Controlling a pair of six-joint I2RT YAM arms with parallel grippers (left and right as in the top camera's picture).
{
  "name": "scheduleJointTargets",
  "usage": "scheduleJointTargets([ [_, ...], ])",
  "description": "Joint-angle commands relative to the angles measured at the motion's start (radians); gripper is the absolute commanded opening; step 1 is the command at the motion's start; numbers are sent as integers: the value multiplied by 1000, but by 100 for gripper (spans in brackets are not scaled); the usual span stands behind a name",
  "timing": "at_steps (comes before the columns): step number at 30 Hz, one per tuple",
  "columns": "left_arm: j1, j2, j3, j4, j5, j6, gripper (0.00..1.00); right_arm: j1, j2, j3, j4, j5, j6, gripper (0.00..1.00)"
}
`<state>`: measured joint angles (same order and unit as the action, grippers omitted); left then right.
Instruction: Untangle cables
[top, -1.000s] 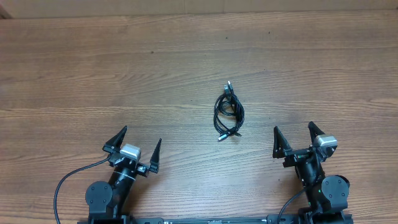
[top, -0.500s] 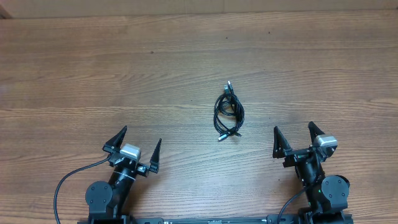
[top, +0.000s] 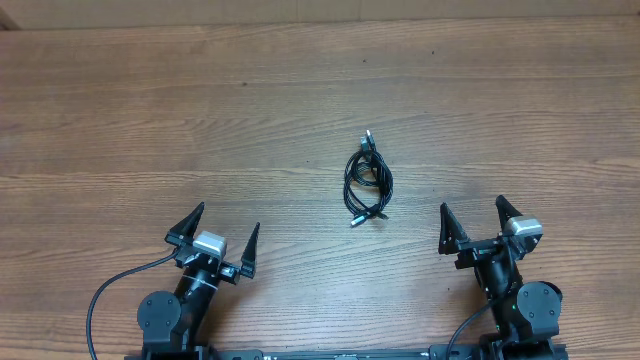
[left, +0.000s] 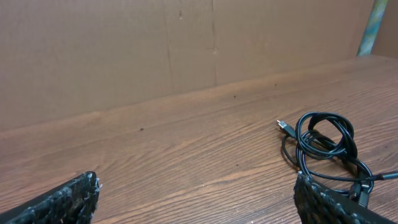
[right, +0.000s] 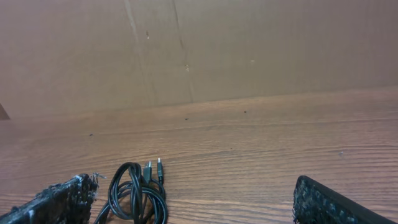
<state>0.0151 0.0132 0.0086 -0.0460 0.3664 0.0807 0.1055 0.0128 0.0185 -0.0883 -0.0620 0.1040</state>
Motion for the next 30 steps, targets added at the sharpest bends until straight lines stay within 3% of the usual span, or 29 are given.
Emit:
scheduleJointTargets([
  [1,4,-10,-4,-2,0,-9,100,0,-10,-10,7,13,-4,100],
  [30,4,-8,-4,-2,16,-62,100,0,-10,-10,7,13,-4,100],
])
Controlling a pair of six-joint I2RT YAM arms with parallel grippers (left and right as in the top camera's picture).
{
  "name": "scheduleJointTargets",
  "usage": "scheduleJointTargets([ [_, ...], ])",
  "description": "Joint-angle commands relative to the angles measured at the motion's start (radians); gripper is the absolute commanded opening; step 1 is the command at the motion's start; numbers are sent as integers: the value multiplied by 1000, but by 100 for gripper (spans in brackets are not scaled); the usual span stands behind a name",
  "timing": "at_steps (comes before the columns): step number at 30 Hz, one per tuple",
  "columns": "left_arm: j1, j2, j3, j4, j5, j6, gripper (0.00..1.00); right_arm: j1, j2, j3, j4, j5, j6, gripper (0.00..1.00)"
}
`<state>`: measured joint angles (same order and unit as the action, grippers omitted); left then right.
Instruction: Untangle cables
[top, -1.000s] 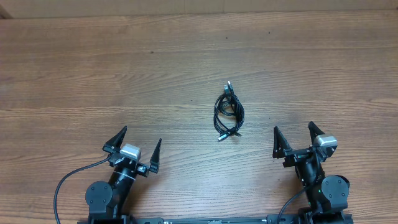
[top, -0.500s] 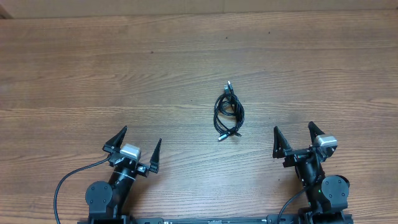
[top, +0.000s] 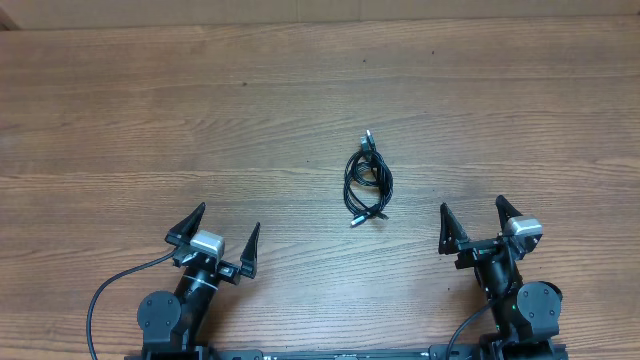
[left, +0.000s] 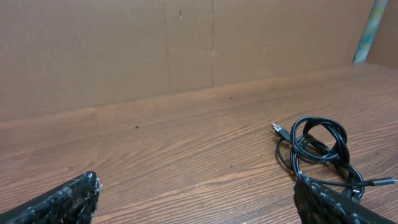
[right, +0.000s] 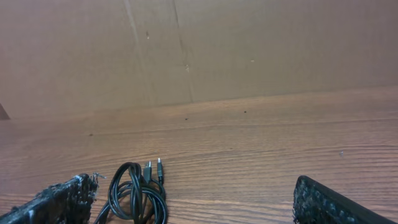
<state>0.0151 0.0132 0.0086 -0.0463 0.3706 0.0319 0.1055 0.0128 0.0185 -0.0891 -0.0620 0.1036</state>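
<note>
A small bundle of tangled black cables (top: 367, 181) lies coiled on the wooden table, its plugs pointing to the far side. The left wrist view has the bundle (left: 320, 148) at right, just beyond one fingertip; the right wrist view has it (right: 138, 196) at lower left. My left gripper (top: 220, 232) is open near the front edge, left of the bundle, with nothing between its fingers. My right gripper (top: 475, 222) is open at the front right, likewise holding nothing.
The wooden table (top: 150, 120) stretches wide on all sides of the bundle. A brown cardboard wall (left: 124, 50) stands along the far edge. A grey lead (top: 110, 290) trails from the left arm's base.
The left wrist view has shifted slightly, so the cable bundle sits a bit lower and further left in it. Overhead, both arms and the cables look unchanged.
</note>
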Motion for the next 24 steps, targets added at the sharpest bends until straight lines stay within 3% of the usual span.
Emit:
scheduleJointTargets([
  [1,4,-8,-4,-2,12,-13,100,0,-10,-10,8,13,-4,100],
  [9,4,-8,-4,-2,15,-14,100,0,-10,-10,8,13,-4,100],
  [19,4,-8,2,-3,15,-108,100,0,-10,-10,8,13,-4,100],
  [24,4,-8,46,-68,11,-126,99,0,-10,-10,8,13,-4,100],
])
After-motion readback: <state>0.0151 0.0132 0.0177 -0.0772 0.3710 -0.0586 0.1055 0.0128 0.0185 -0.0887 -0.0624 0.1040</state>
